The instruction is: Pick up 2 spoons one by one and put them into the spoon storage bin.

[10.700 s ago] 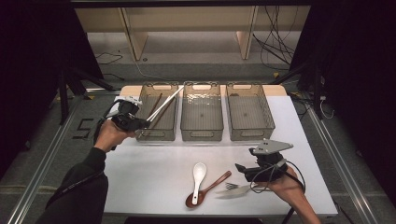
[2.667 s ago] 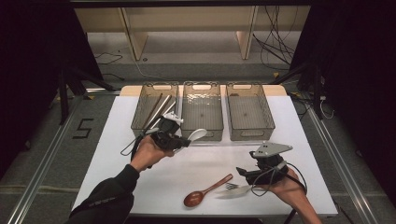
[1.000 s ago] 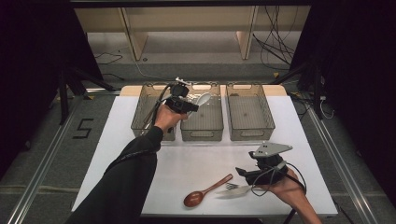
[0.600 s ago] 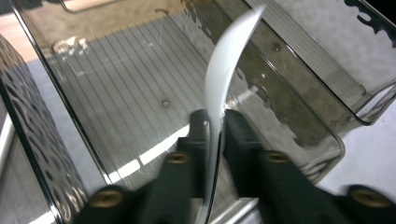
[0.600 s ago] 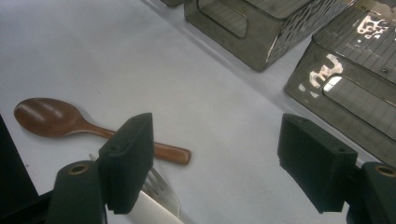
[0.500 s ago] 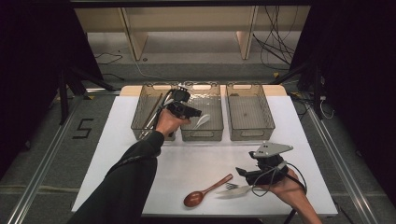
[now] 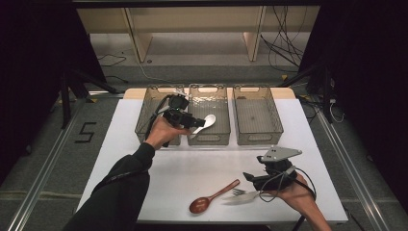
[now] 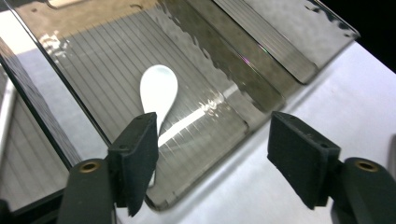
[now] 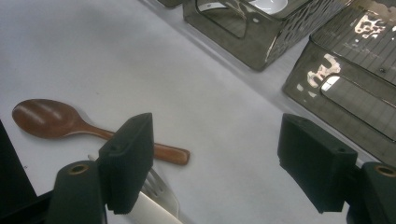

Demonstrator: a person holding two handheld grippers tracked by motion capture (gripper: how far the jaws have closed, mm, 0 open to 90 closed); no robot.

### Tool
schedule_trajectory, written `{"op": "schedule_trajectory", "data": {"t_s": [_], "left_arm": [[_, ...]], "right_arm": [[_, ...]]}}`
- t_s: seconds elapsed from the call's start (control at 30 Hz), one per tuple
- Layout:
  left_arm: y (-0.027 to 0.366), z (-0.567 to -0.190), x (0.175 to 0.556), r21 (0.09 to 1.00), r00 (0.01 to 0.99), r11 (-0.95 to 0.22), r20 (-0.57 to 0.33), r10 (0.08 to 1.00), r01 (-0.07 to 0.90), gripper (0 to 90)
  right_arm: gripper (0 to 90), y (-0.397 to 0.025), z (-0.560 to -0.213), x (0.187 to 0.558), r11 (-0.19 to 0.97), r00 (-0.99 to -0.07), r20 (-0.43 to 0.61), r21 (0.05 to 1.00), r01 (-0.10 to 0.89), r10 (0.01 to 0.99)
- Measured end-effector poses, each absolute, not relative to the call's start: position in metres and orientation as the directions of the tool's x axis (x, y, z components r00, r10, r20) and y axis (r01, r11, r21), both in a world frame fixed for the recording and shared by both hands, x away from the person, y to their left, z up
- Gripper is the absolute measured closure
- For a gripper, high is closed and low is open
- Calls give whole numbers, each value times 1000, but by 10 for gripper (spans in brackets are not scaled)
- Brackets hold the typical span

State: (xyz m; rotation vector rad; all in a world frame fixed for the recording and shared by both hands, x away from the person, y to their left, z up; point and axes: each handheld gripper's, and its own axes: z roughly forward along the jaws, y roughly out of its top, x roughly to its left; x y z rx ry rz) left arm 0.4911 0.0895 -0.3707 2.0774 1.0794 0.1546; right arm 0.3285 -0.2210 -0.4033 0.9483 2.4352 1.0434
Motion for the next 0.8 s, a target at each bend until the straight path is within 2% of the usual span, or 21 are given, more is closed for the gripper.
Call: {"op": "schedule_trajectory", "data": {"t_s": [0.37, 0.8], "left_arm": [[99, -378, 441, 695, 682, -367, -241, 691, 618, 239], [93, -393, 409, 674, 725, -455, -177, 665, 582, 208]], "right_arm": [[281, -222, -403, 328, 511, -723, -44, 737, 443, 689], [281, -222, -401, 327, 505, -718, -48, 743, 439, 695]]}}
